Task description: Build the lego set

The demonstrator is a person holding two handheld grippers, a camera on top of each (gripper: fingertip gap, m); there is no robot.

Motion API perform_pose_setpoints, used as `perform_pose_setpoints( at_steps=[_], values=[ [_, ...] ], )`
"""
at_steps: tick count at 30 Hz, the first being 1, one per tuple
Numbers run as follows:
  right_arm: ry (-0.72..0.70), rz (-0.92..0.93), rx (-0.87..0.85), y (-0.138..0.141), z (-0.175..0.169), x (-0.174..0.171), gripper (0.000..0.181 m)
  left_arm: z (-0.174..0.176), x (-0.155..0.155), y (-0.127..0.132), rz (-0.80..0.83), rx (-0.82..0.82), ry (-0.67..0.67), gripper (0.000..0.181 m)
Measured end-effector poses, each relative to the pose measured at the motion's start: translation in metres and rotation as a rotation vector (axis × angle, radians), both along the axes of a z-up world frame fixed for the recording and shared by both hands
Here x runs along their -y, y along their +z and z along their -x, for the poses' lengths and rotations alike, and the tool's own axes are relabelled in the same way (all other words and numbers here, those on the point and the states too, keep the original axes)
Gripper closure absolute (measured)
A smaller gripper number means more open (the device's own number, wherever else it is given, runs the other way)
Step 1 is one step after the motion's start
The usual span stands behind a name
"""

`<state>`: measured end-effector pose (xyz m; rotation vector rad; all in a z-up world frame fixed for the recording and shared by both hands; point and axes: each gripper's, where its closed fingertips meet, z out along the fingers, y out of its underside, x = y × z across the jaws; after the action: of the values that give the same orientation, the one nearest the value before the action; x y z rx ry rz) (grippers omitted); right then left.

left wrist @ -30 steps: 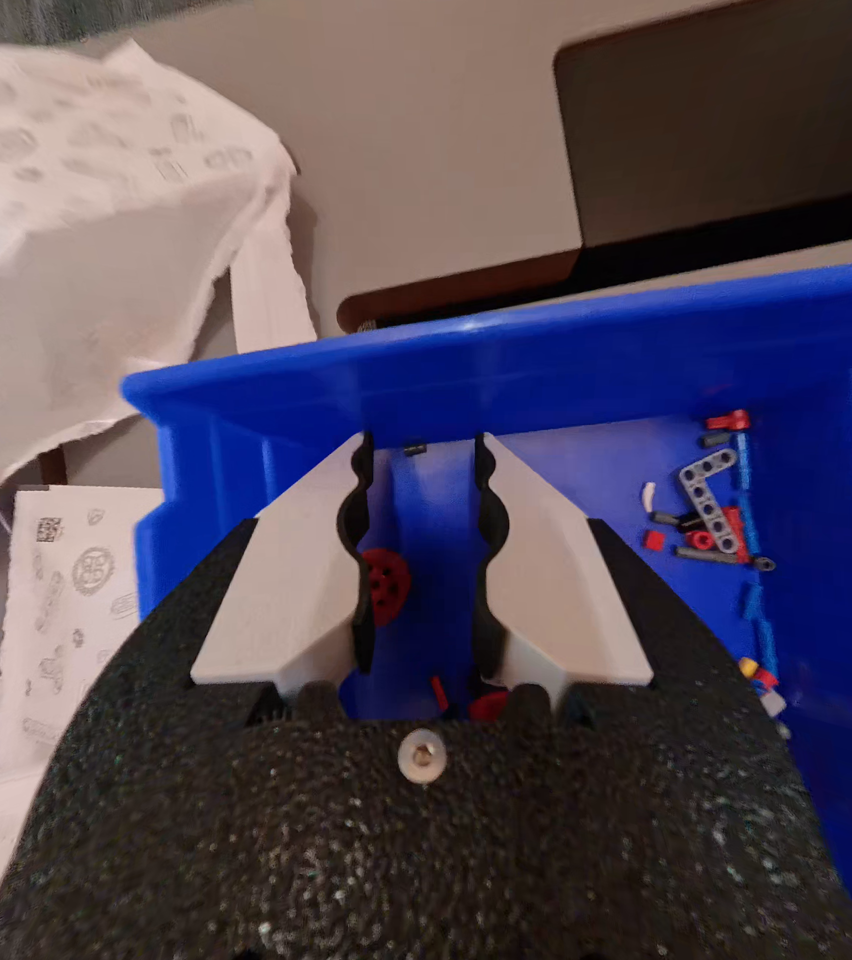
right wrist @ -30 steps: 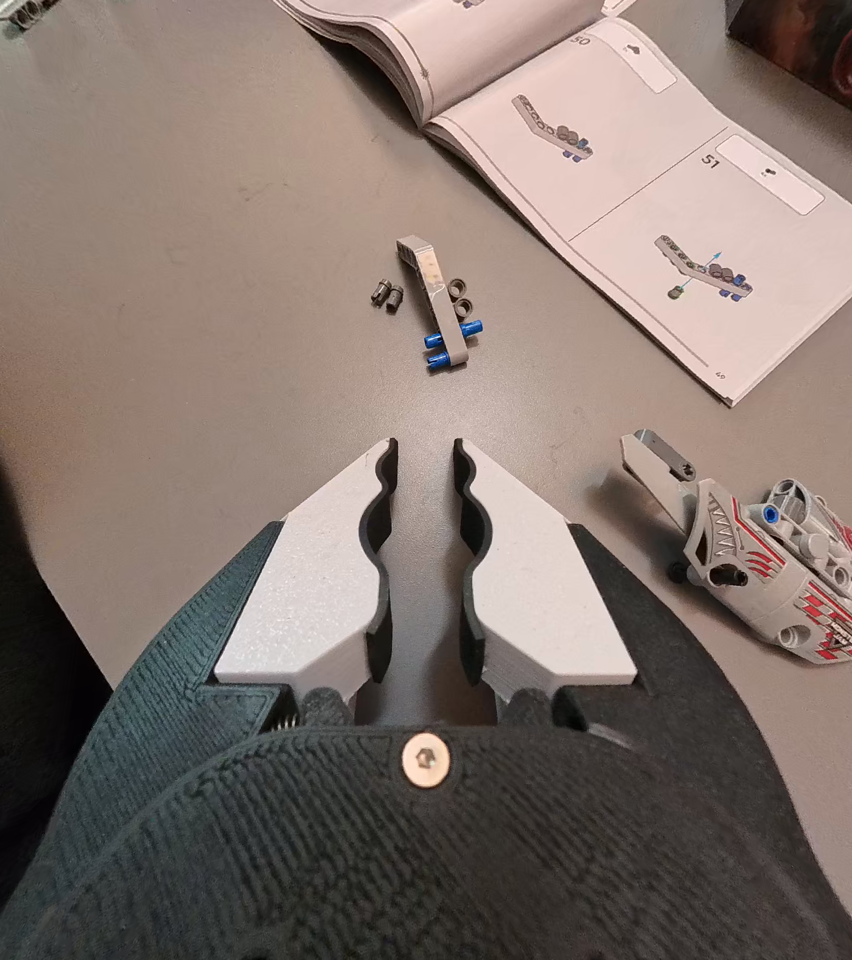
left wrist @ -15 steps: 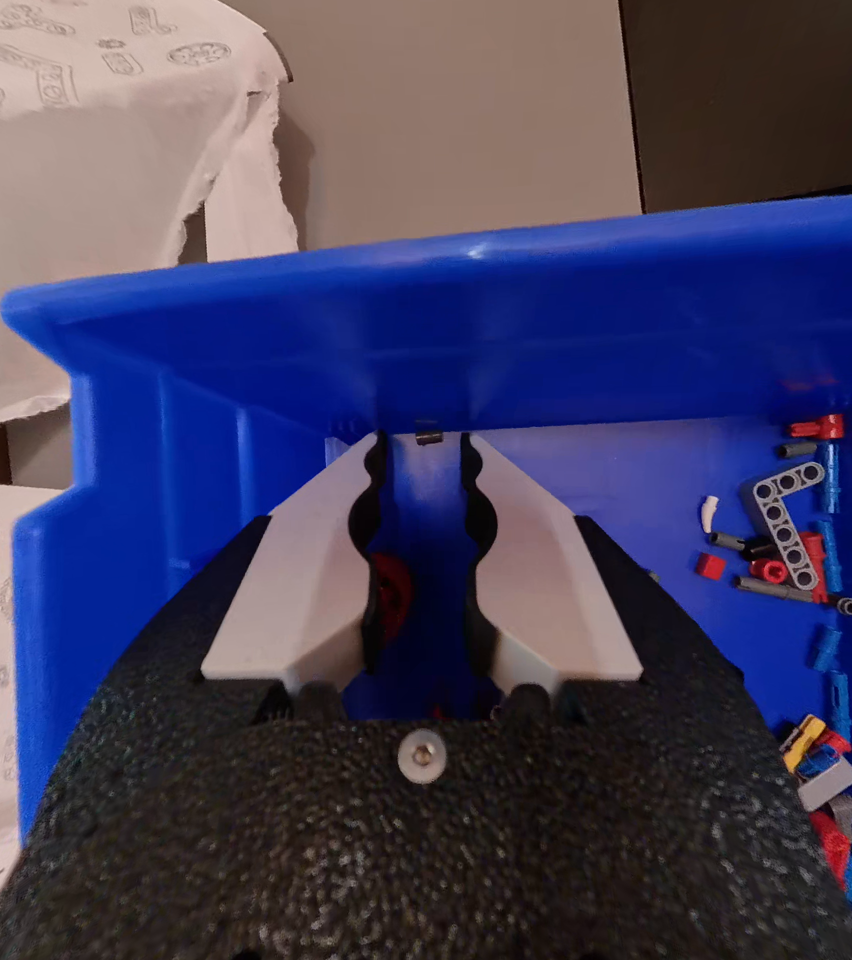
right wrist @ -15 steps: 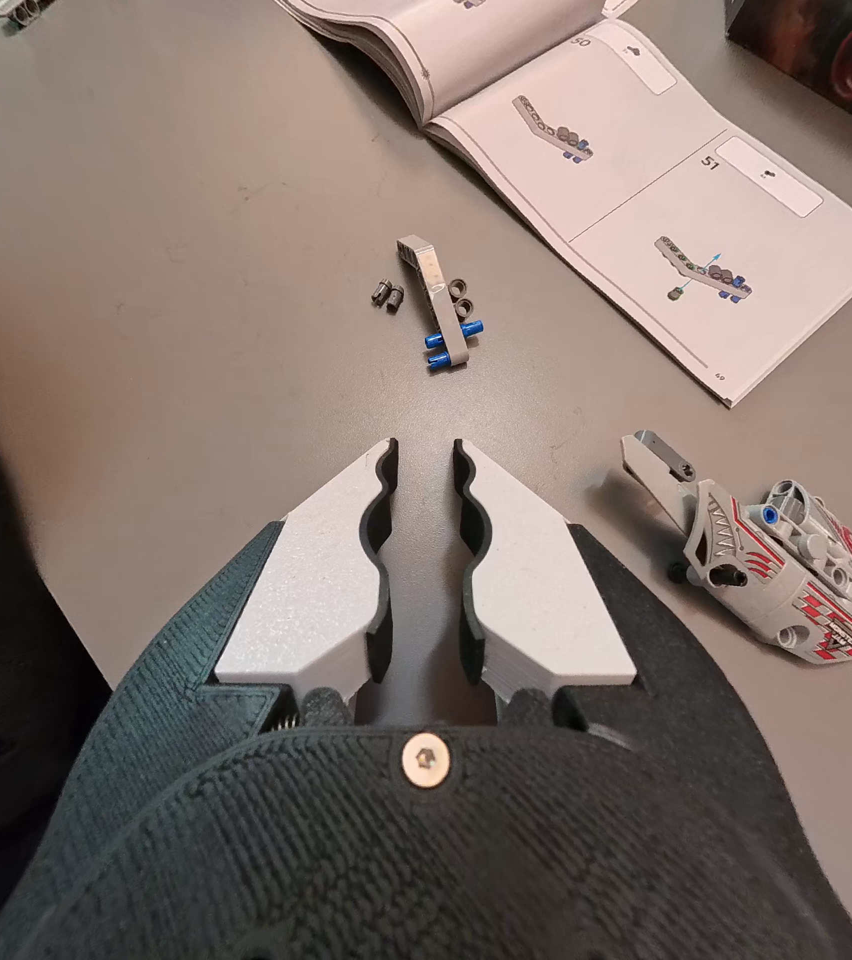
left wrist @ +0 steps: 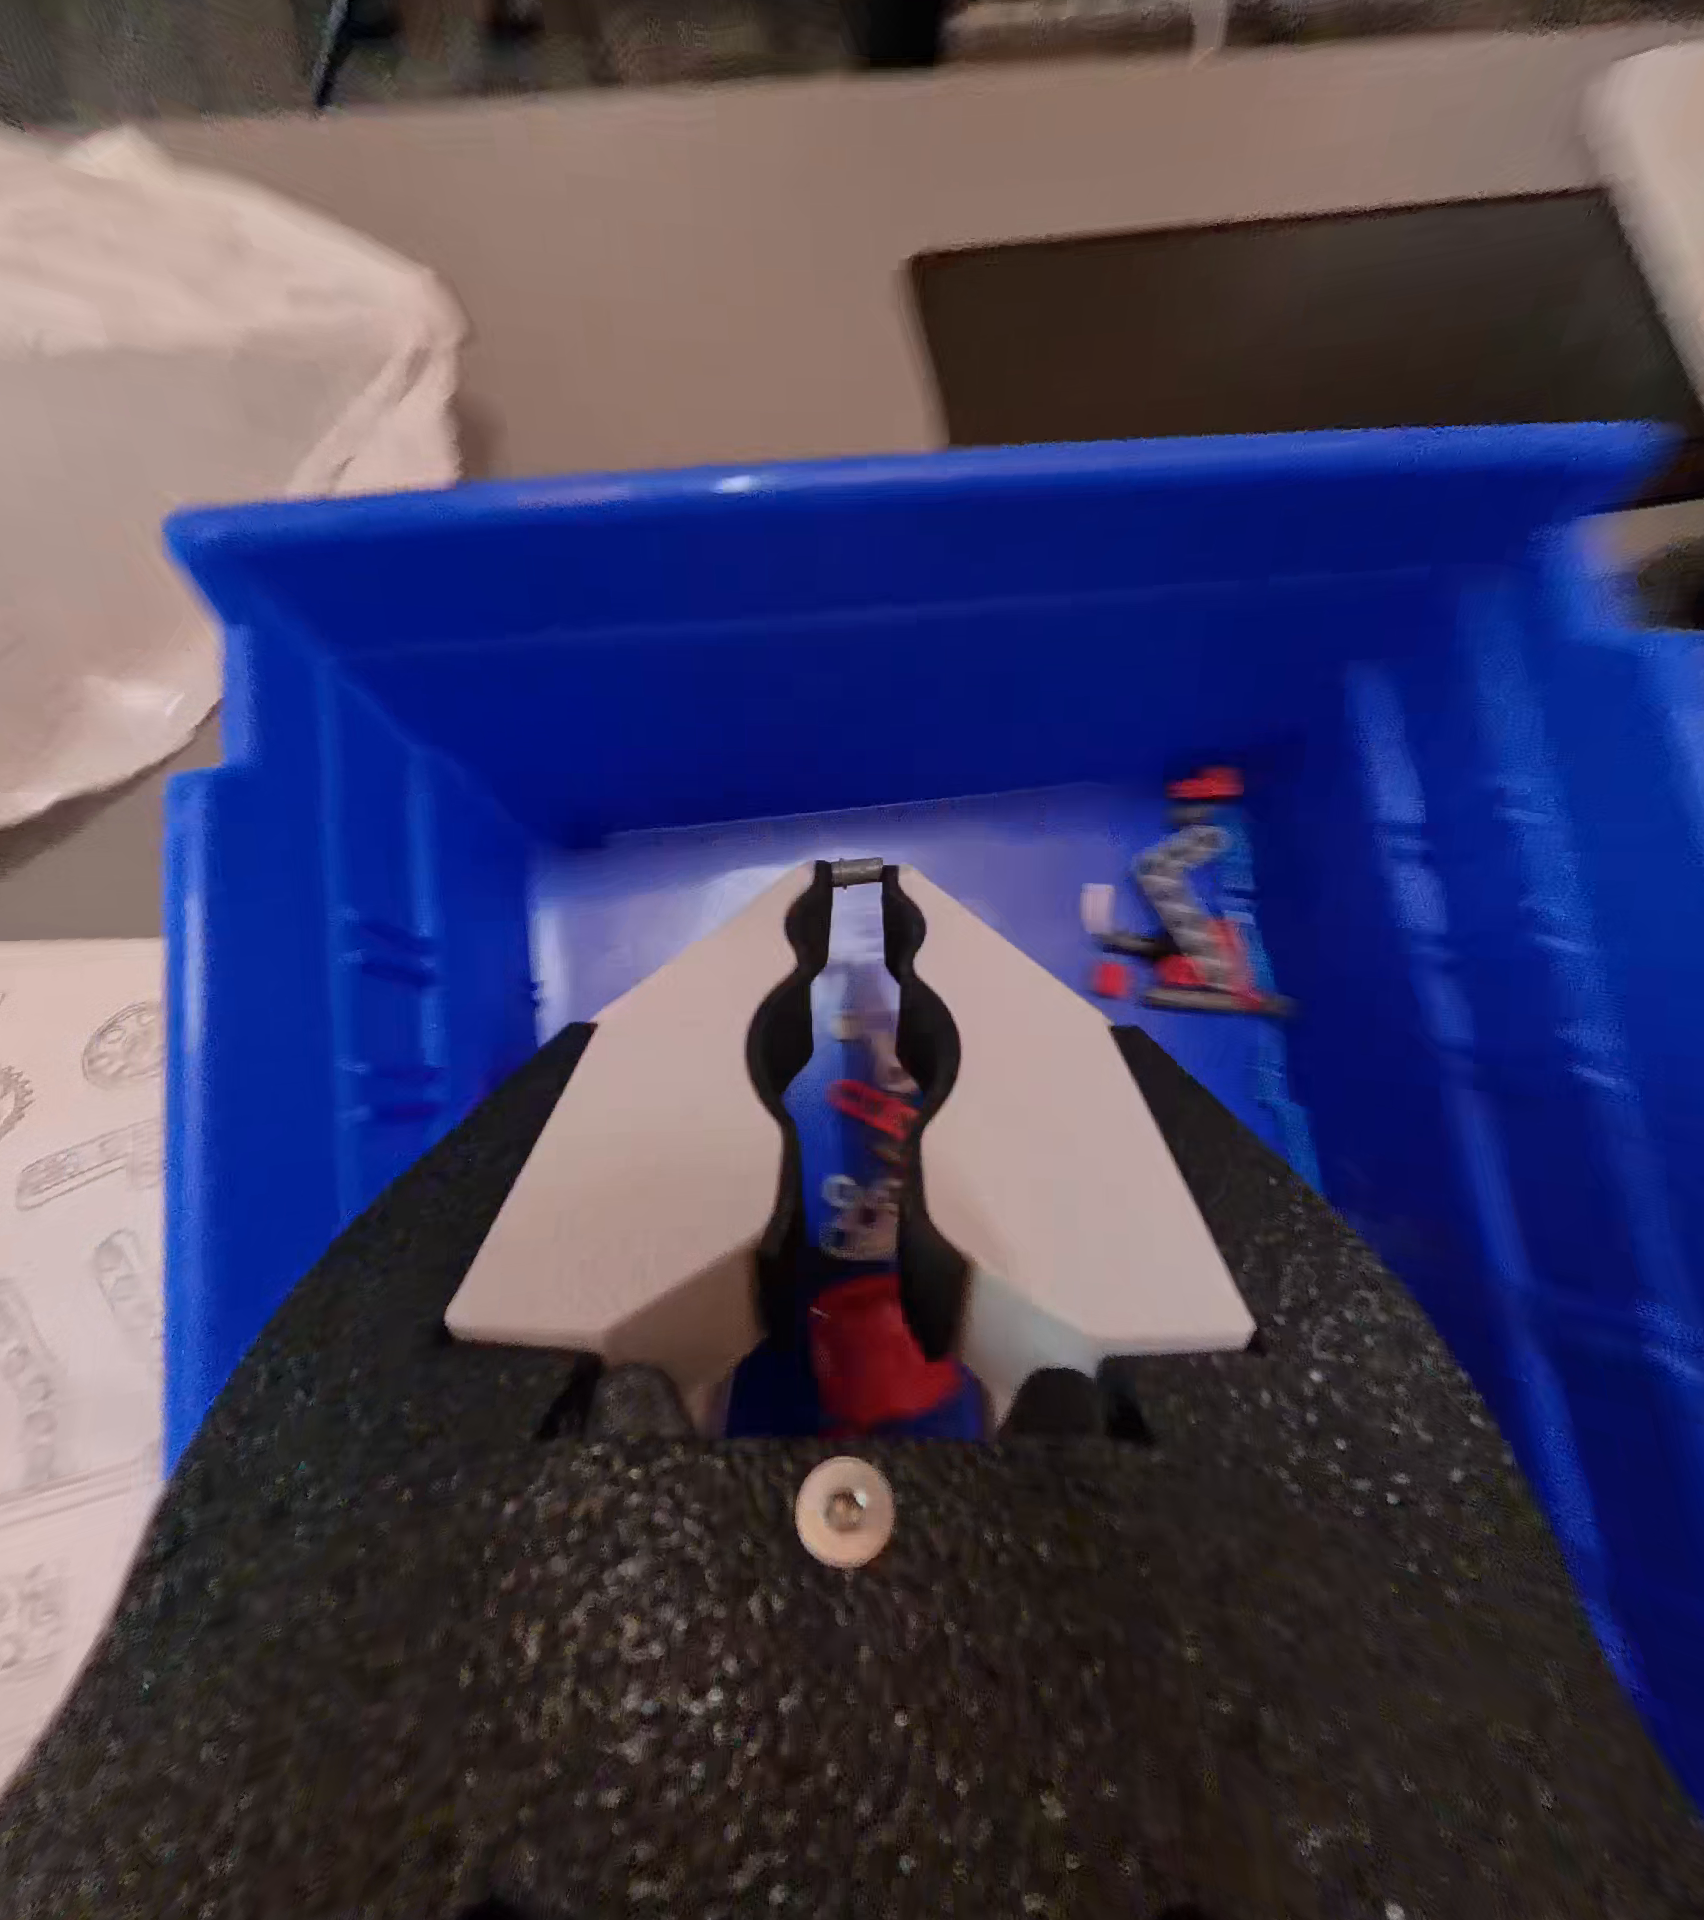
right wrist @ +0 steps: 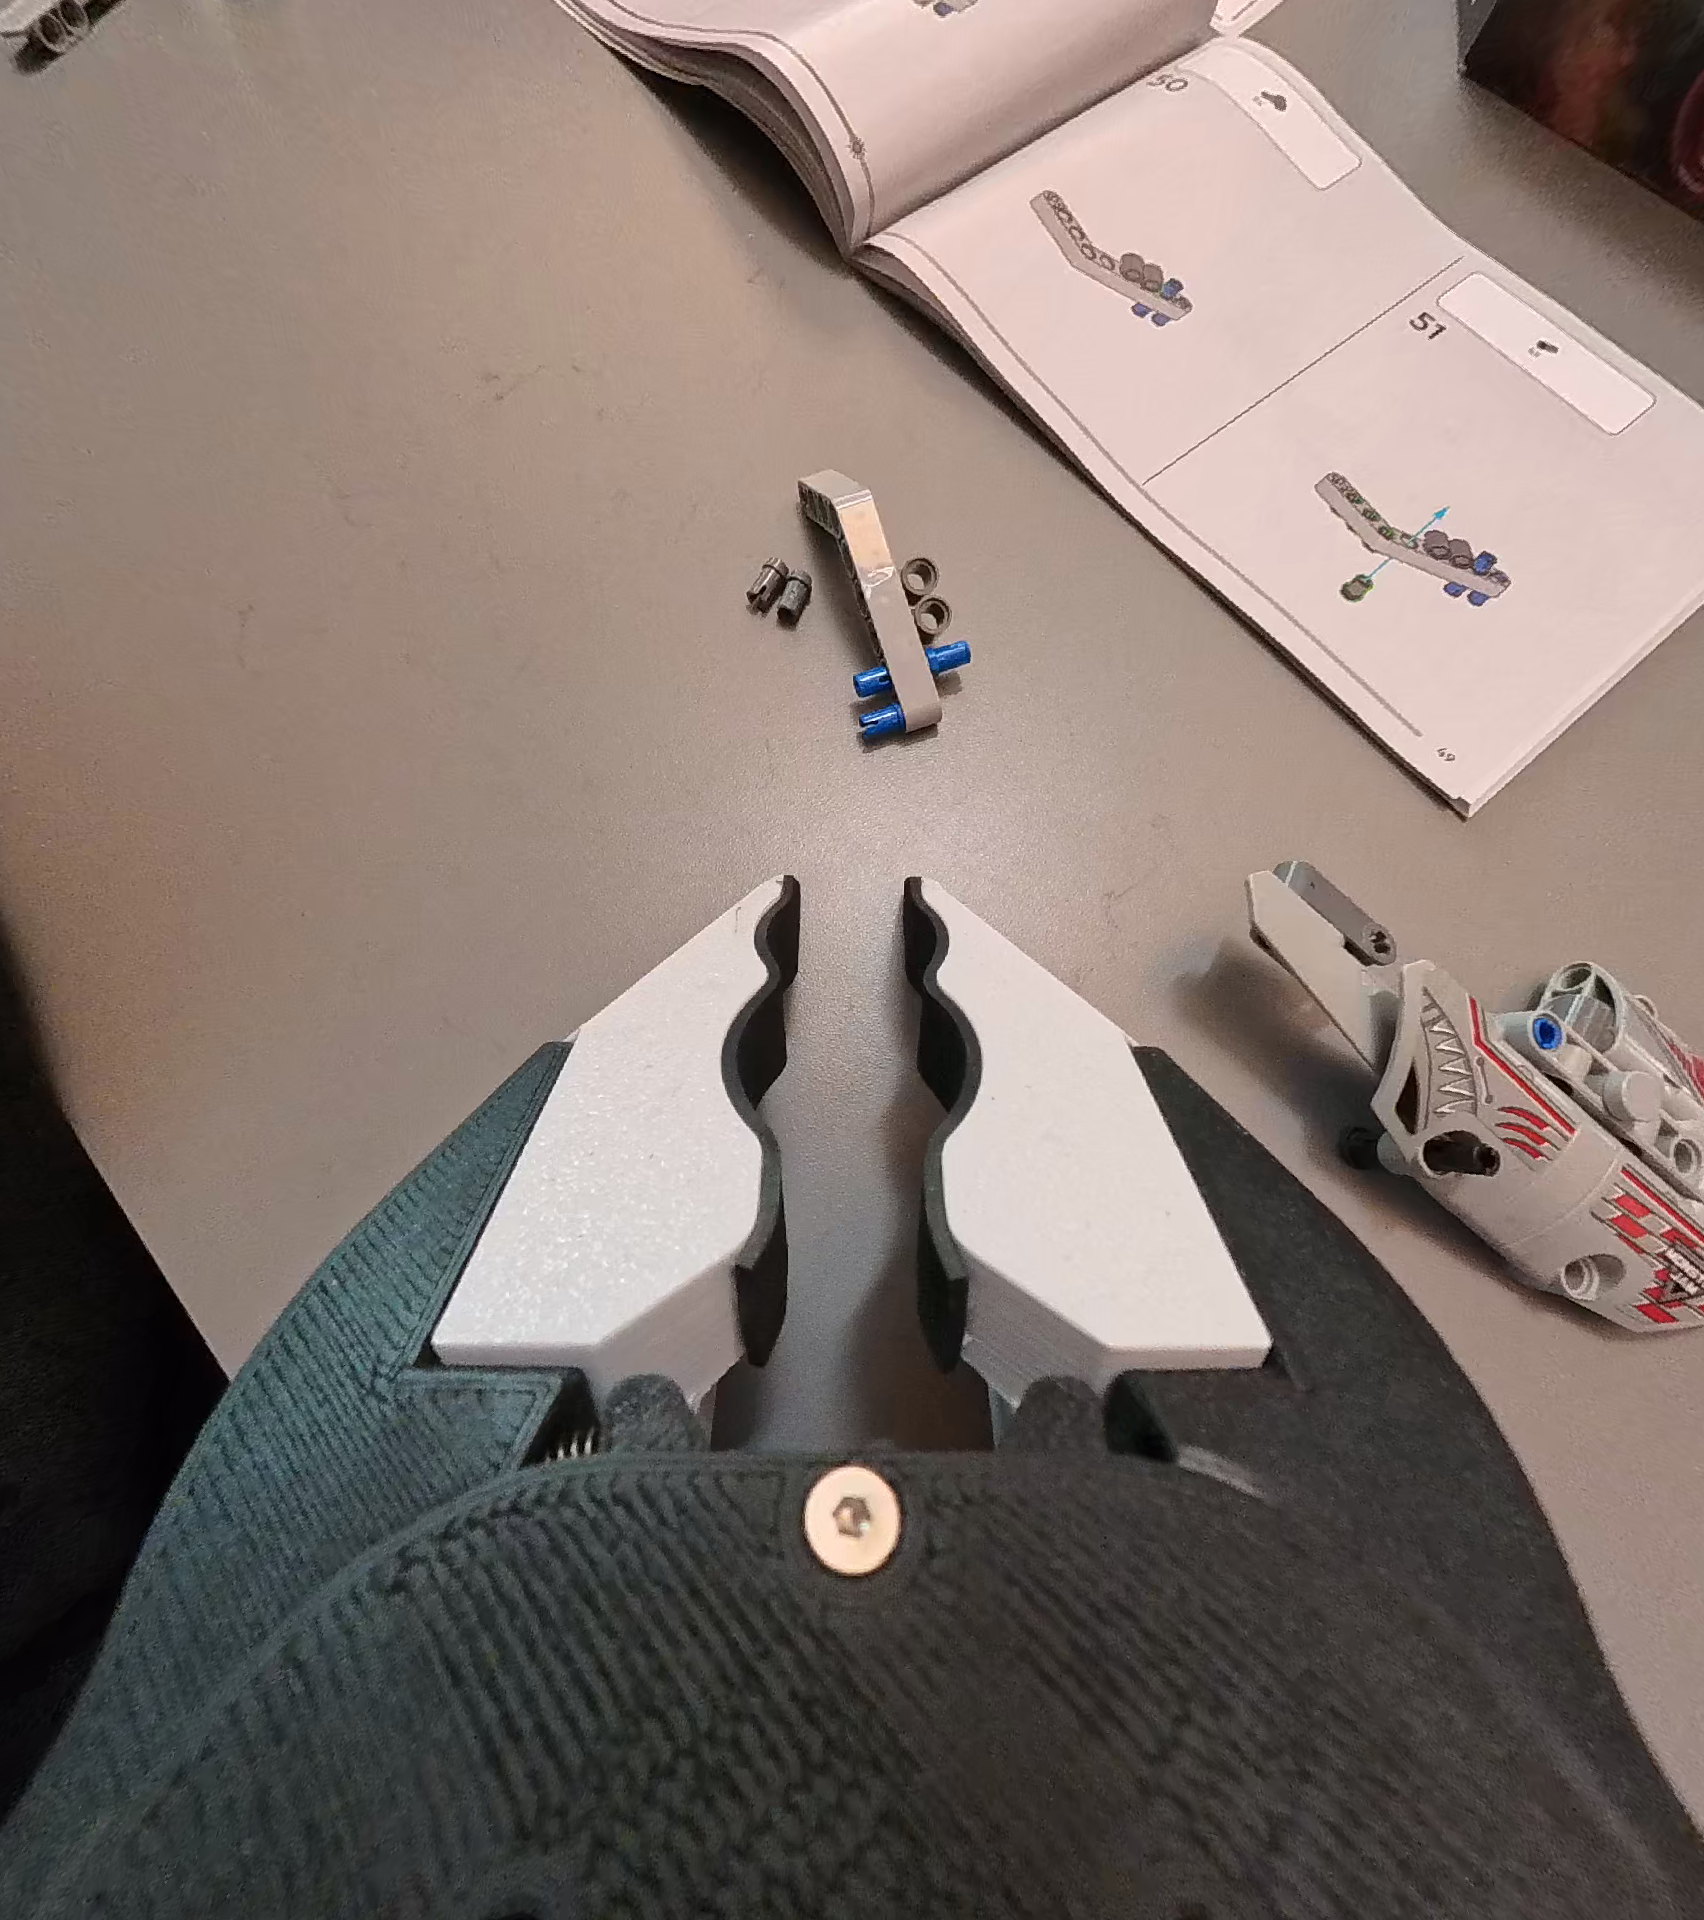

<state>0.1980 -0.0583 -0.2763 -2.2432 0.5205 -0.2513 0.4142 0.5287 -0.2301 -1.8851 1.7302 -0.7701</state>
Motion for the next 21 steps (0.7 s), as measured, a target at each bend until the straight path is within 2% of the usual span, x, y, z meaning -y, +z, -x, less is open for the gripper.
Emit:
perform_pose_setpoints(
  at_steps=[3,5,6,8,10,12,13,16,19,21],
  values=[
    [0.000,0.000,0.000,0.000,0.000,0.000,0.162,0.015,0.053,0.051,-0.013,0.166,-0.208,0.174],
    [0.000,0.001,0.001,0.000,0.000,0.000,0.162,0.034,0.070,0.072,-0.108,0.198,-0.259,0.174],
    [0.000,0.002,0.004,0.000,0.000,0.000,0.162,0.043,0.089,0.085,-0.092,0.246,-0.318,0.174],
    [0.001,0.005,0.011,0.000,0.000,0.000,0.163,0.067,0.144,0.107,-0.032,0.342,-0.489,0.174],
    [0.002,0.005,0.011,0.000,0.000,0.000,0.163,0.097,0.204,0.110,-0.081,0.387,-0.686,0.174],
    [0.002,0.001,0.003,0.000,0.000,0.000,0.163,0.125,0.261,0.101,-0.111,0.422,-0.825,0.174],
    [0.002,0.000,0.001,0.000,0.000,0.000,0.163,0.140,0.294,0.094,-0.060,0.431,-0.885,0.174],
    [0.002,0.001,0.002,0.000,0.000,0.000,0.163,0.178,0.379,0.048,0.096,0.304,-0.965,0.174],
    [0.002,0.001,0.003,0.000,0.000,0.000,0.163,0.205,0.442,-0.001,0.092,0.199,-1.032,0.174],
    [0.002,0.003,0.005,0.000,0.000,0.000,0.163,0.215,0.470,-0.019,0.062,0.171,-1.061,0.174]
  ],
)
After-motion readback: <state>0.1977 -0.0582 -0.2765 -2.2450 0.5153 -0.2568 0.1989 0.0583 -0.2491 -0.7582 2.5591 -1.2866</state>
